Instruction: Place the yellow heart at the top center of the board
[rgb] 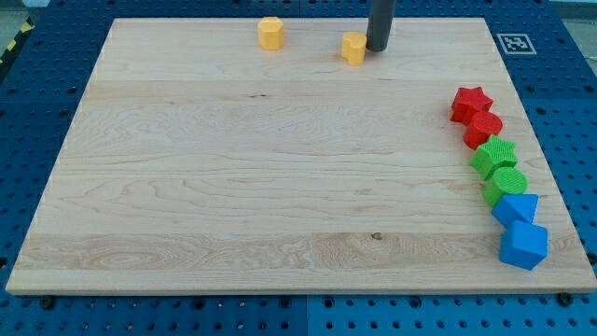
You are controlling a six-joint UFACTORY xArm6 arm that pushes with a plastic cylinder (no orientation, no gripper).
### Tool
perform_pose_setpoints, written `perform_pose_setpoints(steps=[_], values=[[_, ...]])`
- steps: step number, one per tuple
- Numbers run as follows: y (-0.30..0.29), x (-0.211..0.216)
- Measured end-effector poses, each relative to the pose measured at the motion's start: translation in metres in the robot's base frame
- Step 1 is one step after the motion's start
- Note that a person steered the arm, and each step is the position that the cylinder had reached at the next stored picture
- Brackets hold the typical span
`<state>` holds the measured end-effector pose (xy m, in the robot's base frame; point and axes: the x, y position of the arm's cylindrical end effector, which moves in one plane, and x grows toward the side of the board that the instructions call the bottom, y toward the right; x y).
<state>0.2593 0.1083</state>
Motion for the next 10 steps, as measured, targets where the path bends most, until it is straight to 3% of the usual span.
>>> perform_pose_setpoints(steps=[1,3,9,10], values=[[-0.024,0.0],[-0.015,0.038],[-0.043,0.047],[-0.04,0.022]])
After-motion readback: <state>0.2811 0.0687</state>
